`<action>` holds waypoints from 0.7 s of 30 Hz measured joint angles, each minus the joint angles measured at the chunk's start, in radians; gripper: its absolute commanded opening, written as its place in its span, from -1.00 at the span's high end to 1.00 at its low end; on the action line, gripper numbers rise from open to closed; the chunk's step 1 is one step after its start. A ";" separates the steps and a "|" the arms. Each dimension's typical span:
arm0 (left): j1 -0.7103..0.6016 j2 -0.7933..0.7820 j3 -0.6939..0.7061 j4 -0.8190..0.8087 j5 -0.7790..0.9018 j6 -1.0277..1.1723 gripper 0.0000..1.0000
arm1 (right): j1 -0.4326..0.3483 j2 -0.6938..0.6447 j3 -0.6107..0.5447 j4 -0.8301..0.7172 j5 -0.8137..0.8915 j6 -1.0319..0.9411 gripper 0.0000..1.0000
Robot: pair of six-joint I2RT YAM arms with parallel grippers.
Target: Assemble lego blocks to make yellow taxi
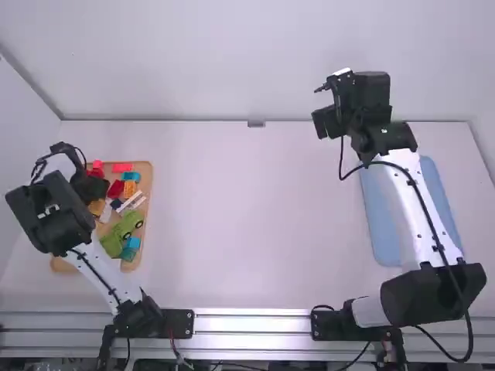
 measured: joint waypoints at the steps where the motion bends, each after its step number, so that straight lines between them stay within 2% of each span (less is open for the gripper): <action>1: 0.000 0.000 0.000 0.003 0.000 -0.003 -0.63 | 0.000 0.000 0.000 0.001 -0.001 0.000 -0.97; 14: 0.000 0.000 -0.033 0.063 0.000 -0.066 -0.48 | 0.000 0.000 0.000 0.010 -0.001 0.001 -0.97; 19: 0.000 0.000 -0.046 0.082 -0.001 -0.110 -0.38 | 0.000 0.000 0.000 0.012 -0.002 0.001 -0.96; 21: 0.000 0.000 -0.054 0.097 -0.001 -0.121 -0.28 | 0.000 0.000 0.000 0.013 -0.002 0.000 -0.96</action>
